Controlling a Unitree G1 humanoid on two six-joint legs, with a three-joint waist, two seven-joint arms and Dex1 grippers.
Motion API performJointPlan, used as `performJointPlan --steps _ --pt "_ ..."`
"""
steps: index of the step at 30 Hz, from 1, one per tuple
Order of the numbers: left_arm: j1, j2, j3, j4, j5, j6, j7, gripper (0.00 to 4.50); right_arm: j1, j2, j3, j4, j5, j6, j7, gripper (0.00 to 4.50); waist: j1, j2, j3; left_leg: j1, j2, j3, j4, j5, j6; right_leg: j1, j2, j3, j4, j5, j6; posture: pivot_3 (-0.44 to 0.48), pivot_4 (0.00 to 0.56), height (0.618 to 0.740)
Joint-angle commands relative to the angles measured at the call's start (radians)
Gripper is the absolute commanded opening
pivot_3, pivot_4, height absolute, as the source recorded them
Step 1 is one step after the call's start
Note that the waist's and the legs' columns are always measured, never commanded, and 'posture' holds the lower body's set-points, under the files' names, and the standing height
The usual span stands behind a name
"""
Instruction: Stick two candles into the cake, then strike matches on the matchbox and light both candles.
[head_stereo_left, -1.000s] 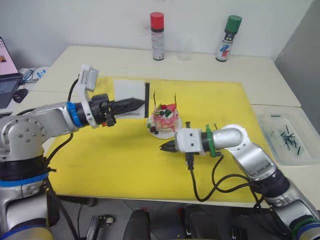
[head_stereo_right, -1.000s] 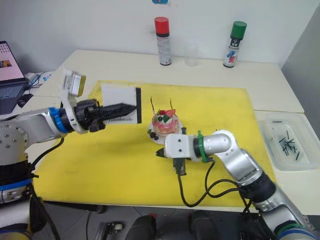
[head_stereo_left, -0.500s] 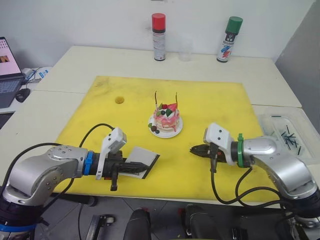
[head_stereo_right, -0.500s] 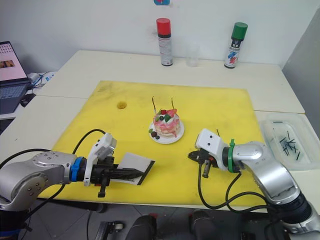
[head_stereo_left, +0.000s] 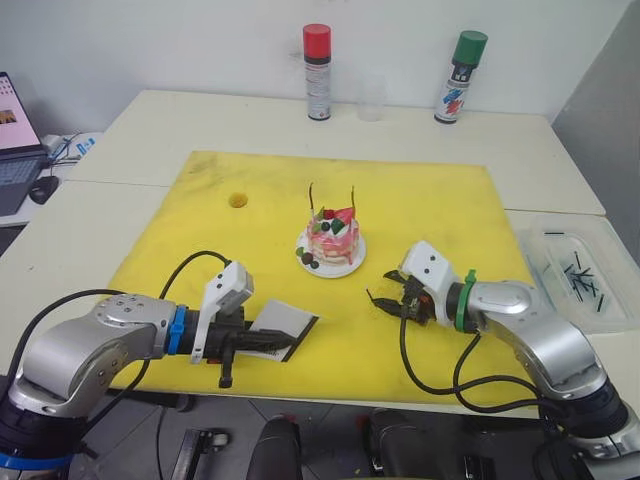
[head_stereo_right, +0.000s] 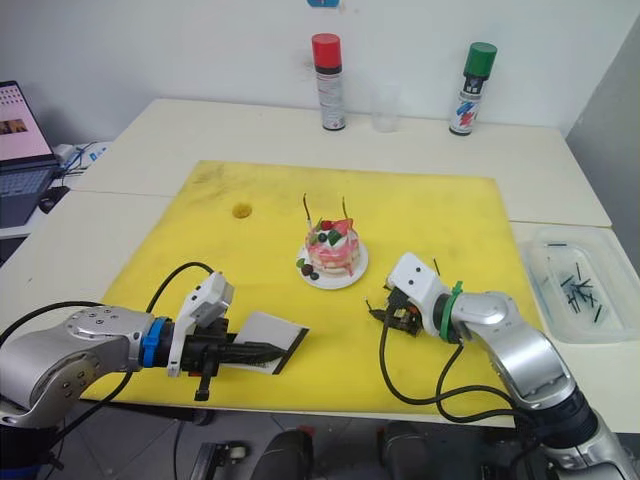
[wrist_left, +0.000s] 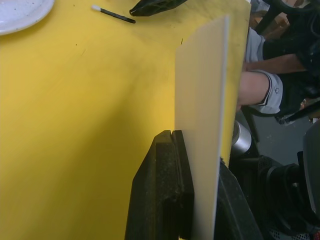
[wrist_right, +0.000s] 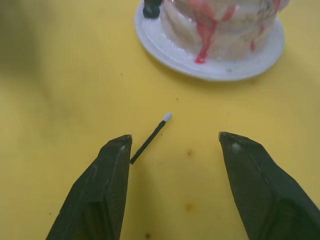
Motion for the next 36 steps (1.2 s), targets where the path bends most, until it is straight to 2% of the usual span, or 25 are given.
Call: performJointPlan --steps 1,6,10,14,17,23,25,29,32,36 --pt "-0.001 0.009 0.028 -0.017 0.001 -0.014 -0.007 0.0 0.06 0.033 -0.065 -0.076 -0.004 -0.065 -0.072 2.67 0.001 0.0 0.0 0.0 0.0 0.0 0.0 0.0 0.0 0.0 0.0 0.0 0.0 0.0 0.0 0.0 0.15 0.689" --pt "-0.012 0.011 0.024 -0.017 0.003 -0.002 -0.006 0.0 0.185 0.212 -0.039 -0.121 -0.018 -0.111 -0.233 2.67 -0.001 0.0 0.0 0.0 0.0 -0.001 0.0 0.0 0.0 0.0 0.0 0.0 0.001 0.0 0.0 0.0 0.15 0.689" --pt "-0.03 0.014 0.015 -0.014 0.003 0.008 -0.01 0.0 0.233 0.272 0.037 -0.081 -0.068 -0.15 -0.297 2.67 -0.003 0.0 0.0 0.0 0.0 0.0 0.001 0.0 0.0 0.0 0.0 0.001 0.001 0.0 0.0 0.0 0.15 0.689" --pt "-0.053 0.019 0.007 -0.008 0.005 0.016 -0.019 0.0 0.271 0.31 0.058 -0.041 -0.101 -0.142 -0.357 2.67 -0.004 0.0 0.0 0.0 0.0 0.0 0.001 0.0 0.0 0.0 0.0 0.001 0.001 0.0 0.0 0.0 0.15 0.689" --pt "-0.061 0.022 0.005 -0.004 0.006 0.018 -0.022 0.0 0.285 0.338 0.061 -0.024 -0.102 -0.111 -0.387 2.08 -0.004 0.0 0.0 0.0 0.0 0.0 0.001 0.0 0.0 0.0 0.0 0.001 0.001 0.0 0.0 0.0 0.15 0.689" --pt "-0.066 0.017 0.008 -0.007 0.005 0.023 -0.024 0.0 0.285 0.373 0.037 -0.032 -0.078 -0.02 -0.415 0.07 -0.004 0.0 0.0 0.0 0.0 0.0 0.001 0.0 0.0 0.0 0.0 0.0 0.001 0.0 0.0 0.0 0.15 0.689" --pt "-0.067 0.013 0.011 -0.007 0.001 0.026 -0.021 0.0 0.279 0.38 0.027 -0.061 -0.053 0.007 -0.409 0.03 -0.004 0.0 0.0 0.0 0.0 0.0 0.001 0.0 0.0 0.0 0.0 0.0 0.001 0.0 0.0 0.0 0.15 0.689" --pt "-0.08 -0.011 0.028 0.005 -0.028 0.049 -0.004 0.0 0.237 0.355 -0.004 -0.13 -0.019 0.05 -0.381 0.03 -0.003 0.0 0.0 0.0 0.0 0.0 0.001 0.0 0.0 0.0 0.0 0.0 0.001 0.0 0.0 0.0 0.15 0.689" --pt "-0.12 -0.069 0.066 0.034 -0.11 0.12 0.047 0.0 0.209 0.248 -0.036 -0.151 -0.019 0.034 -0.313 0.03 -0.001 0.0 0.0 0.0 0.0 0.0 0.001 0.0 0.0 0.0 0.0 0.0 0.001 0.0 0.0 0.0 0.15 0.689" --pt "-0.158 -0.139 0.104 0.076 -0.181 0.201 0.125 0.0 0.237 0.127 -0.056 -0.069 -0.041 -0.114 -0.23 0.03 0.001 0.0 0.0 0.0 0.0 0.0 0.001 0.0 0.0 0.001 0.0 0.0 0.0 0.001 0.001 0.0 0.15 0.689"
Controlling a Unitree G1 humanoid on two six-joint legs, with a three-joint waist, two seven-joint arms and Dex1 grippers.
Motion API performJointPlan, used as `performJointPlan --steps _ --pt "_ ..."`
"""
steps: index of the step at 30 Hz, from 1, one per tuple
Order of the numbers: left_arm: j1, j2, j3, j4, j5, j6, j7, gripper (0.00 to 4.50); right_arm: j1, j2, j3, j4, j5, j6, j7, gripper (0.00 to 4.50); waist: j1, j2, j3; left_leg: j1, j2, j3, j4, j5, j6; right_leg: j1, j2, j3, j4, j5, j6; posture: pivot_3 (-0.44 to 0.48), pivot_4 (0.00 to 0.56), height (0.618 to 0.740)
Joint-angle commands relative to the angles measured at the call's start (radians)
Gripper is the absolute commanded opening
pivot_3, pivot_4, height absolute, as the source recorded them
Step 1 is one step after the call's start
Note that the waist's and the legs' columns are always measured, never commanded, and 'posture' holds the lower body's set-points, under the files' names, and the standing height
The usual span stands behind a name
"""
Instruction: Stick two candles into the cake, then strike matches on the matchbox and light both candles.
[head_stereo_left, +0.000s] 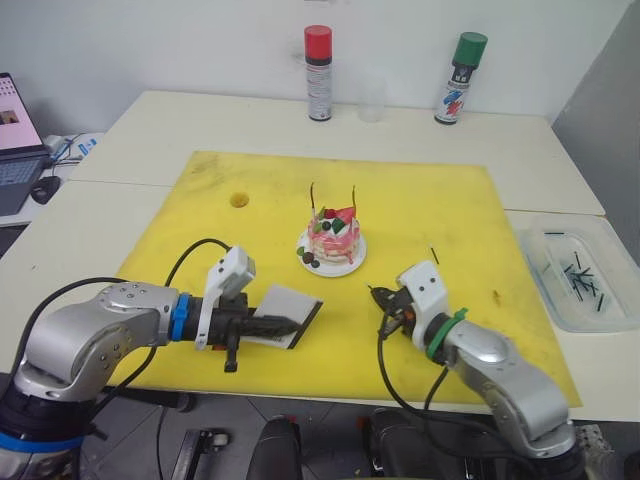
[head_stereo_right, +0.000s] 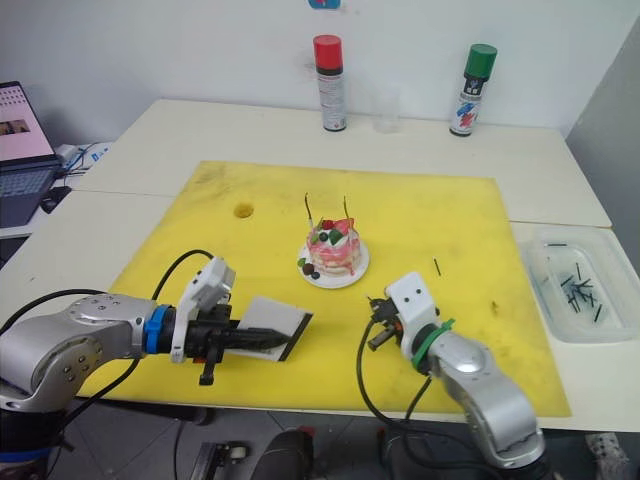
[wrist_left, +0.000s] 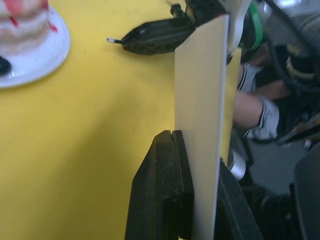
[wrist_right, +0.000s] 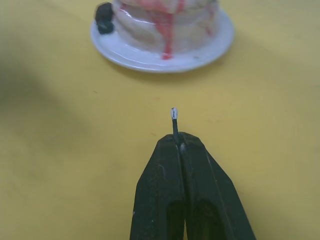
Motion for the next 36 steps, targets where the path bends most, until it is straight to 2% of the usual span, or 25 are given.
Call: performJointPlan --steps 1,5,9,12,15,36 --pt "-0.021 -0.025 0.039 0.013 -0.054 0.049 0.049 0.0 0.029 -0.053 -0.019 0.055 -0.012 -0.158 0.068 0.03 -0.002 0.0 0.0 0.0 0.0 0.0 0.0 0.0 0.0 0.0 0.0 0.0 0.0 0.0 0.0 0.0 0.15 0.689" --pt "-0.034 -0.042 0.037 0.019 -0.065 0.069 0.073 0.0 0.052 -0.064 -0.011 0.154 -0.031 -0.293 0.094 0.03 -0.007 0.0 0.0 0.0 0.0 0.0 -0.001 0.0 0.0 0.0 0.001 0.0 0.0 0.0 0.0 0.0 0.15 0.689" --pt "-0.042 -0.046 0.033 0.021 -0.062 0.077 0.076 0.0 0.056 -0.04 -0.016 0.199 -0.031 -0.342 0.089 0.03 -0.007 0.0 0.0 0.0 0.0 0.0 0.0 0.0 0.0 0.0 0.001 0.0 0.001 0.0 0.0 0.0 0.15 0.689" --pt "-0.043 -0.047 0.031 0.02 -0.058 0.078 0.075 0.0 0.054 -0.03 -0.018 0.213 -0.036 -0.366 0.091 0.67 -0.007 0.0 0.0 0.001 0.0 0.0 0.001 0.0 0.0 0.001 0.001 0.001 0.001 0.001 0.001 0.0 0.15 0.689" --pt "-0.044 -0.047 0.029 0.019 -0.056 0.08 0.074 0.0 0.054 -0.029 -0.012 0.222 -0.046 -0.409 0.102 1.65 -0.007 0.0 0.0 0.001 0.0 0.0 0.001 0.0 0.0 0.001 0.001 0.001 0.001 0.001 0.002 0.0 0.15 0.689" --pt "-0.054 -0.055 0.015 0.023 -0.046 0.075 0.073 0.0 0.045 0.023 0.012 0.229 -0.054 -0.372 0.095 1.65 -0.007 0.0 0.0 0.001 0.0 0.0 0.001 0.0 0.0 0.001 0.001 0.001 0.002 0.001 0.001 0.0 0.15 0.689"
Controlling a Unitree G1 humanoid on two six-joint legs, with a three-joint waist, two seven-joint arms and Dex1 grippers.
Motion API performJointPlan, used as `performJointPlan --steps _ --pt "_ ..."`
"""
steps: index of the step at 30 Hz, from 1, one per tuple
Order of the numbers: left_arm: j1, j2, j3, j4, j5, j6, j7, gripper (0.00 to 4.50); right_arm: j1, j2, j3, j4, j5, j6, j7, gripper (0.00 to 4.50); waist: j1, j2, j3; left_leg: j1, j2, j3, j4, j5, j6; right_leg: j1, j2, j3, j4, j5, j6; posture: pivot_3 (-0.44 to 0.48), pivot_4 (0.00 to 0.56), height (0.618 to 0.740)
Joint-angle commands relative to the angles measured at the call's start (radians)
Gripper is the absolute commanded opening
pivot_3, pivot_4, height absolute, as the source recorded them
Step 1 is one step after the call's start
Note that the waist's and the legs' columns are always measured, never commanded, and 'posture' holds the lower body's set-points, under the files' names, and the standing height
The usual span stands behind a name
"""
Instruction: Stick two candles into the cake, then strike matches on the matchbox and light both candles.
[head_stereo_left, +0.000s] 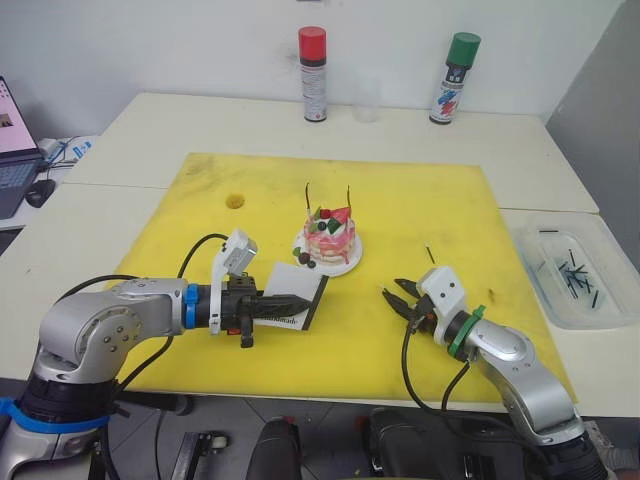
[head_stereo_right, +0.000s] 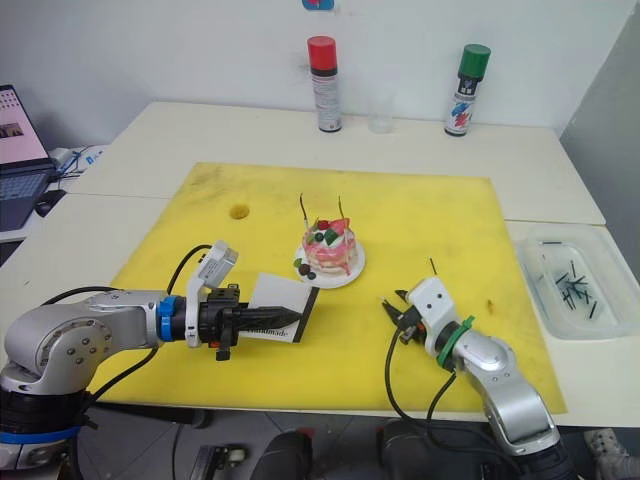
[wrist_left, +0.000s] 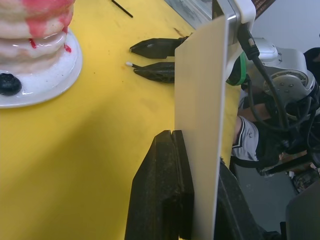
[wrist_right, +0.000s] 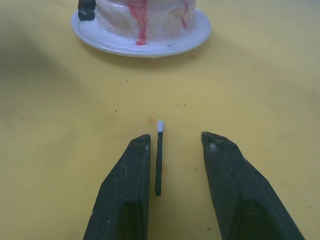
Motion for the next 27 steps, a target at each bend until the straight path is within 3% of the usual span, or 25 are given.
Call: performJointPlan --steps 1,3,6,14,17,22,27 --pt "-0.018 -0.004 0.002 -0.002 -0.006 -0.009 -0.002 0.0 -0.004 0.007 0.021 -0.014 -0.006 0.018 0.001 1.48 0.0 0.0 0.0 0.0 0.0 0.0 0.0 0.0 0.0 0.0 0.0 0.0 0.0 0.0 0.0 0.0 0.15 0.689" --pt "-0.02 -0.006 0.001 -0.001 -0.005 -0.007 -0.002 0.0 -0.003 0.007 0.024 -0.014 -0.009 0.032 -0.005 1.11 0.0 0.0 0.0 0.0 0.0 0.0 0.0 0.0 0.0 0.0 0.0 0.0 0.0 0.0 0.0 0.0 0.15 0.689" --pt "-0.021 -0.006 0.001 -0.001 -0.007 -0.005 -0.001 0.0 -0.001 0.009 0.025 -0.016 -0.008 0.038 -0.005 0.04 0.0 0.0 0.0 0.0 0.0 0.0 0.0 0.0 0.0 0.0 0.0 0.0 0.0 0.0 0.0 0.0 0.15 0.689" --pt "-0.021 -0.016 0.008 0.005 -0.014 0.002 0.009 0.0 0.011 0.011 0.023 -0.033 0.002 0.031 0.001 0.01 0.0 0.0 0.0 0.0 0.0 0.0 0.0 0.0 0.0 0.0 0.0 0.0 0.0 0.0 0.0 0.0 0.15 0.689" --pt "-0.038 -0.036 0.047 0.036 -0.07 0.046 0.032 0.0 -0.009 0.004 -0.003 -0.084 0.032 0.029 0.018 0.01 0.001 0.0 0.0 0.0 0.0 0.0 0.0 0.0 0.0 0.0 0.0 0.0 0.0 0.0 0.0 0.0 0.15 0.689" --pt "-0.113 -0.05 0.099 0.15 -0.14 0.114 0.044 0.0 -0.121 -0.056 -0.022 -0.2 0.104 0.004 0.136 0.01 0.0 0.0 0.0 0.0 0.0 0.0 0.001 0.0 0.0 0.0 0.0 0.0 0.001 0.0 0.0 0.0 0.15 0.689" --pt "-0.221 -0.072 0.109 0.247 -0.167 0.146 0.043 0.0 -0.316 -0.118 0.024 -0.185 0.119 -0.054 0.274 0.01 0.001 0.0 0.0 0.0 -0.001 -0.001 0.001 0.0 0.0 0.001 0.0 -0.001 0.001 0.0 0.001 0.0 0.15 0.689"
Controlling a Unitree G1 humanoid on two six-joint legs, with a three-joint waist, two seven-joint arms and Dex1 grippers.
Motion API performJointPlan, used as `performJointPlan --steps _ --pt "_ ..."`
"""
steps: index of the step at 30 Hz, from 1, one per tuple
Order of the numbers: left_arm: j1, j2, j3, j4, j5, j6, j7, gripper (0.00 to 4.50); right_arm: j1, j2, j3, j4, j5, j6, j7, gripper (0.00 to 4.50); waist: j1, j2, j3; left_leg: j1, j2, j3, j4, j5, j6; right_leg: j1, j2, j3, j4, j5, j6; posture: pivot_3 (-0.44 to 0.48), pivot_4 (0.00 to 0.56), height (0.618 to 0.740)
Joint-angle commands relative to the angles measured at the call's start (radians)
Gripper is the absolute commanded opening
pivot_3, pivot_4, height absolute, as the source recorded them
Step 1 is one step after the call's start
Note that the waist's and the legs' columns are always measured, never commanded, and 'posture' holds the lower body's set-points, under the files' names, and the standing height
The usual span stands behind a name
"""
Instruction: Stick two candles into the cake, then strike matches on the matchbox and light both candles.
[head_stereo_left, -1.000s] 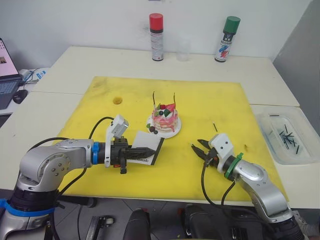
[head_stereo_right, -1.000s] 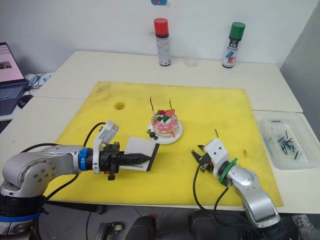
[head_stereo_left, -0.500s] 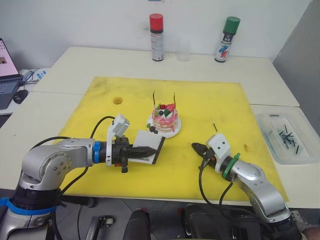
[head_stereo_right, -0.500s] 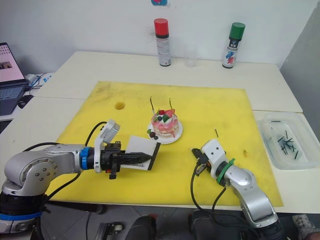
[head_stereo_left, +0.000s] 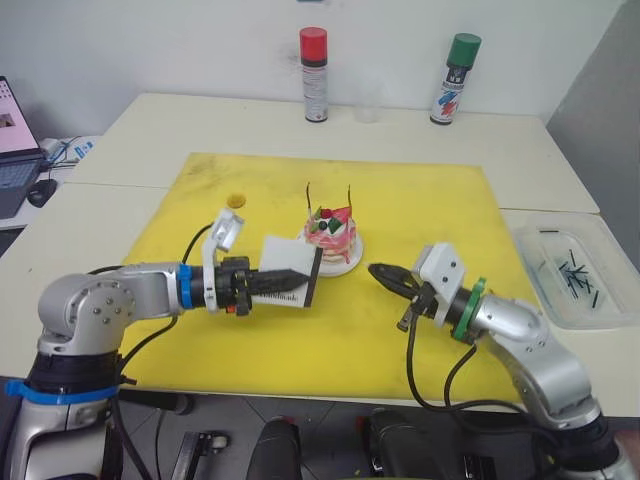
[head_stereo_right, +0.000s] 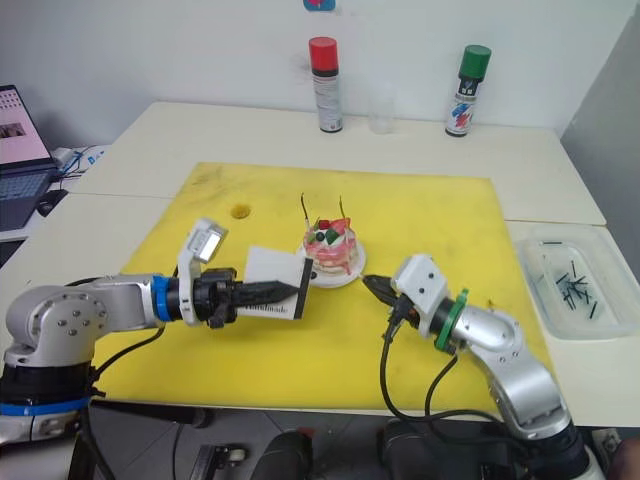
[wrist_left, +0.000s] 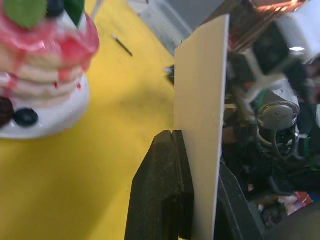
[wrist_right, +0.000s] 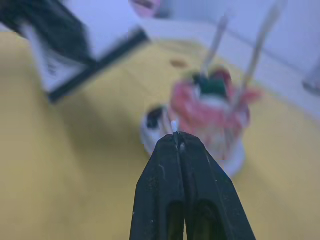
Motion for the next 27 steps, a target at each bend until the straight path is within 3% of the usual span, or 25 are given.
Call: performJointPlan --steps 1,8,27 --pt "-0.062 -0.021 0.027 0.029 -0.026 0.006 0.003 0.0 -0.117 -0.008 0.025 0.009 0.019 -0.041 0.076 0.01 0.0 0.0 0.0 0.0 0.0 0.0 0.0 0.0 0.0 0.0 0.0 0.0 0.0 0.0 0.0 0.0 0.15 0.689" --pt "-0.08 -0.05 0.05 0.023 -0.058 0.029 0.034 0.0 -0.237 0.0 0.116 0.111 -0.03 -0.091 0.141 0.01 0.003 0.0 0.0 -0.001 0.0 0.0 -0.001 0.0 0.0 -0.001 0.0 0.0 0.0 0.0 -0.001 0.0 0.15 0.689" --pt "-0.062 -0.067 0.056 -0.006 -0.099 0.058 0.065 0.0 -0.229 0.021 0.148 0.184 -0.094 -0.182 0.167 0.01 0.004 0.0 0.0 -0.001 0.0 -0.001 0.0 0.0 0.0 -0.001 0.0 -0.001 0.0 0.0 -0.001 0.0 0.15 0.689"
